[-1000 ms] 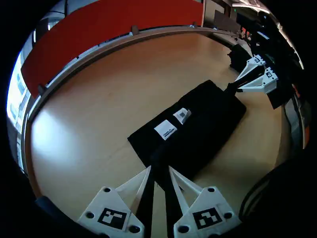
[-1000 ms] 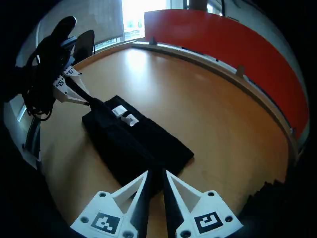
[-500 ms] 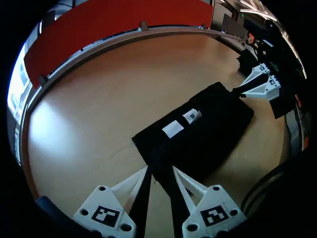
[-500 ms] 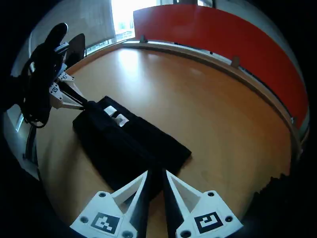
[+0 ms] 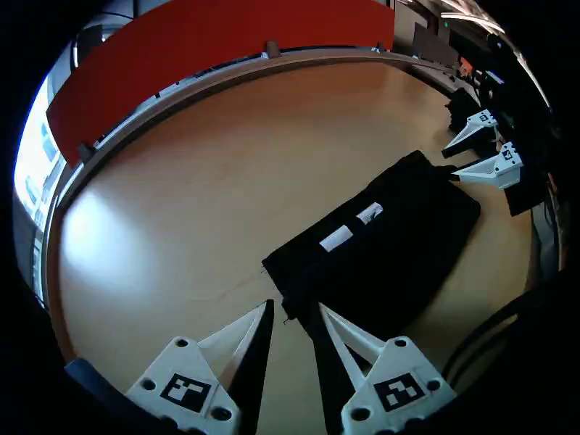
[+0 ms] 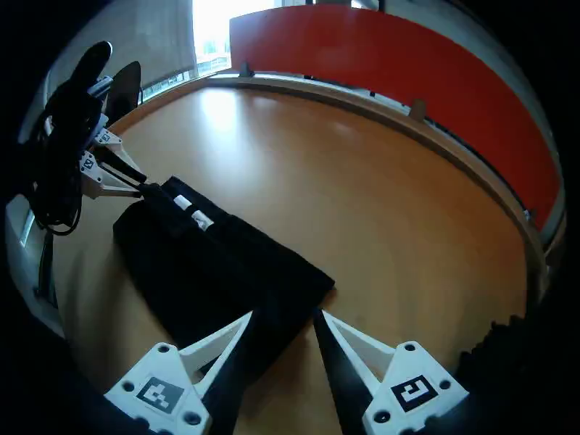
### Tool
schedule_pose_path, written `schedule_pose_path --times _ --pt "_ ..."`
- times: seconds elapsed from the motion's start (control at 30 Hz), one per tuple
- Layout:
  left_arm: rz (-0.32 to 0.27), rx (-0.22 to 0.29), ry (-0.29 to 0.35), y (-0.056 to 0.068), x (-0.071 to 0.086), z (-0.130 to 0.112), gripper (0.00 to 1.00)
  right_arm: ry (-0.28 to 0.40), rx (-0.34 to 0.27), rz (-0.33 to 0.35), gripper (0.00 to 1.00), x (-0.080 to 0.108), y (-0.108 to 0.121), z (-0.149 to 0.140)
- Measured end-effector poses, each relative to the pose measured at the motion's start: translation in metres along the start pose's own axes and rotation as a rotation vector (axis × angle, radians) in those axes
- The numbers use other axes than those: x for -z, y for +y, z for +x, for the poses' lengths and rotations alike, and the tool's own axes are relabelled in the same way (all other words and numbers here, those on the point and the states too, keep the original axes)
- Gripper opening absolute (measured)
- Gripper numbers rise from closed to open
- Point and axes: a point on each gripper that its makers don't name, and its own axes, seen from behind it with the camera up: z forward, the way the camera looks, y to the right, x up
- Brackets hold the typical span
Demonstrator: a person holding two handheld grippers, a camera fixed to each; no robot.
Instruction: Fold towel
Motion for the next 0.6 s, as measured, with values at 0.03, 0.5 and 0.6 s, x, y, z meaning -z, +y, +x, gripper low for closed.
schedule_pose_path --times 0.03,0.5,0.6 --pt "0.004 -0.002 -0.001 -0.001 0.0 0.0 0.42 0.0 -0.001 -0.004 0.59 0.0 0.001 0.0" --pt "0.06 -0.014 0.014 -0.021 0.003 0.008 0.93 0.017 -0.033 -0.046 0.74 -0.001 0.018 0.01" --pt "0.076 -0.01 0.019 -0.027 0.004 0.01 0.94 0.021 -0.03 -0.054 0.79 -0.001 0.02 0.012"
